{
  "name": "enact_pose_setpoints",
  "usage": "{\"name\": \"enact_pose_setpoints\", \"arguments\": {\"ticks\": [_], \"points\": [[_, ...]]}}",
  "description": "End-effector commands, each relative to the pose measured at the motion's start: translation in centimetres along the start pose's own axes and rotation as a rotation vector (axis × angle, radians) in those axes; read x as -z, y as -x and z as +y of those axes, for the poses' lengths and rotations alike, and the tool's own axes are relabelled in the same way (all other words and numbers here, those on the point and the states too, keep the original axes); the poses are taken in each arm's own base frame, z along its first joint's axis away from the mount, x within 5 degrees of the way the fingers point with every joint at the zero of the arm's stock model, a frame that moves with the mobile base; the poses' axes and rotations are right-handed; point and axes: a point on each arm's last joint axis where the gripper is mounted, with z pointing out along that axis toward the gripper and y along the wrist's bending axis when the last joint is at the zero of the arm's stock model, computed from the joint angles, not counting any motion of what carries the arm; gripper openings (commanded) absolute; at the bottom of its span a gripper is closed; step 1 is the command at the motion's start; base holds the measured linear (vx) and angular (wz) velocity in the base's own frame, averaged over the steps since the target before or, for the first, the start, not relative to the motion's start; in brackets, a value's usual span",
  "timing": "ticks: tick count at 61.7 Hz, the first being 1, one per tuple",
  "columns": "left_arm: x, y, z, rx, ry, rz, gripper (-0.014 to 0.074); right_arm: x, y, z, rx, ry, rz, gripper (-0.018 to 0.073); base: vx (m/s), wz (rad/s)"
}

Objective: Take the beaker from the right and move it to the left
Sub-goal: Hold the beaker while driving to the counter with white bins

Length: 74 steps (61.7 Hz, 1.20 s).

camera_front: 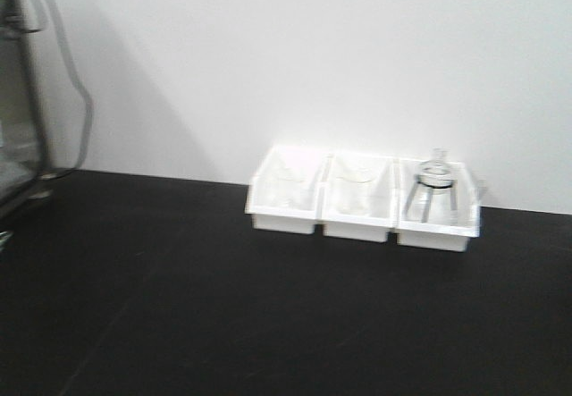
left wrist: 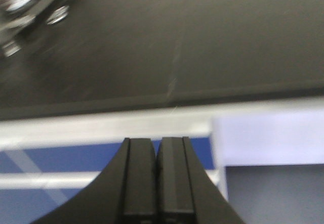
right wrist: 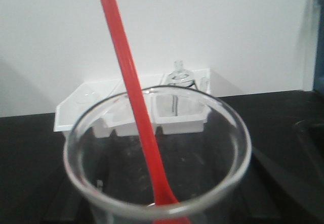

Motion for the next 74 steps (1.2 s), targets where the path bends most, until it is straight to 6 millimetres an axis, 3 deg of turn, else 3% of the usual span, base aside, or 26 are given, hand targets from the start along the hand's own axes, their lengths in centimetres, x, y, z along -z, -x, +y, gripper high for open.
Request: {"name": "enact_pose_setpoints", "arguments": {"ticks": [1,30,74], "points": [[-0.17,0.2,-0.02,-0.001,0.009,-0.07,-0.0006,0.28,1.53,0.67,0.008,0.06,-0.08,-0.0003,0.31,-0.62],[-0.17,0.2,-0.02,-0.001,0.009,-0.07,-0.0006,0.28,1.53,0.67,0.008,0.06,-0.08,-0.0003,0.21,-0.53],[-0.17,0.2,-0.02,-0.001,0.009,-0.07,-0.0006,0.29,1.53,0.68,0.008,0.061,-0.081,-0.0003,0.02,-0.04]]}}
